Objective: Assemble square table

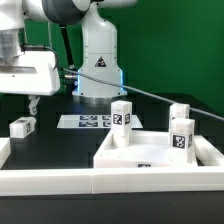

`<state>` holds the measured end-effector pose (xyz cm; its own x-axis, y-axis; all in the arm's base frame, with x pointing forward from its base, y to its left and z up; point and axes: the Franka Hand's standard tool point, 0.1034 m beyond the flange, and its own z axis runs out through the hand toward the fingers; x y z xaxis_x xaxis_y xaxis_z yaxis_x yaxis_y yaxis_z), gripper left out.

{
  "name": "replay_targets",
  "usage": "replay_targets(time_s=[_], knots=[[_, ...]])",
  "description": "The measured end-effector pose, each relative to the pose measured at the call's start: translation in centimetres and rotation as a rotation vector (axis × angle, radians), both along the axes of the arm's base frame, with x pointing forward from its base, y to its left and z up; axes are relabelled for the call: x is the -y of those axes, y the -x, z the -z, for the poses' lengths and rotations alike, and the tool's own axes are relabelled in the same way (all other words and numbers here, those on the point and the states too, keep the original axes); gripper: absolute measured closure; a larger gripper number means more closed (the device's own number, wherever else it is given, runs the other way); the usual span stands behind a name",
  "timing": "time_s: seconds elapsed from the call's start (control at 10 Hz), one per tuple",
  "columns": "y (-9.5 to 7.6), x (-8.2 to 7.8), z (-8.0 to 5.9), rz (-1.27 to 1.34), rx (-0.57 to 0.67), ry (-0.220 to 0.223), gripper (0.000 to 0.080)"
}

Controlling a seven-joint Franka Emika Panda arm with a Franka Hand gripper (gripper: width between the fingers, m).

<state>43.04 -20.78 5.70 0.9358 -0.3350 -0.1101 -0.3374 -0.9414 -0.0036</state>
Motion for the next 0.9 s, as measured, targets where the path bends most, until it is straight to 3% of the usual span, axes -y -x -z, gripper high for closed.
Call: replay_targets(time_s=[0.5, 0.7, 0.9], knots=[[0.7, 0.0, 1.2, 0.015, -0.357, -0.190, 0.0150], [0.6, -0.2, 1.5, 0.012, -0.440, -0.226, 0.0150], [1.2, -0.6, 1.7, 0.019, -0.567, -0.293, 0.0150]])
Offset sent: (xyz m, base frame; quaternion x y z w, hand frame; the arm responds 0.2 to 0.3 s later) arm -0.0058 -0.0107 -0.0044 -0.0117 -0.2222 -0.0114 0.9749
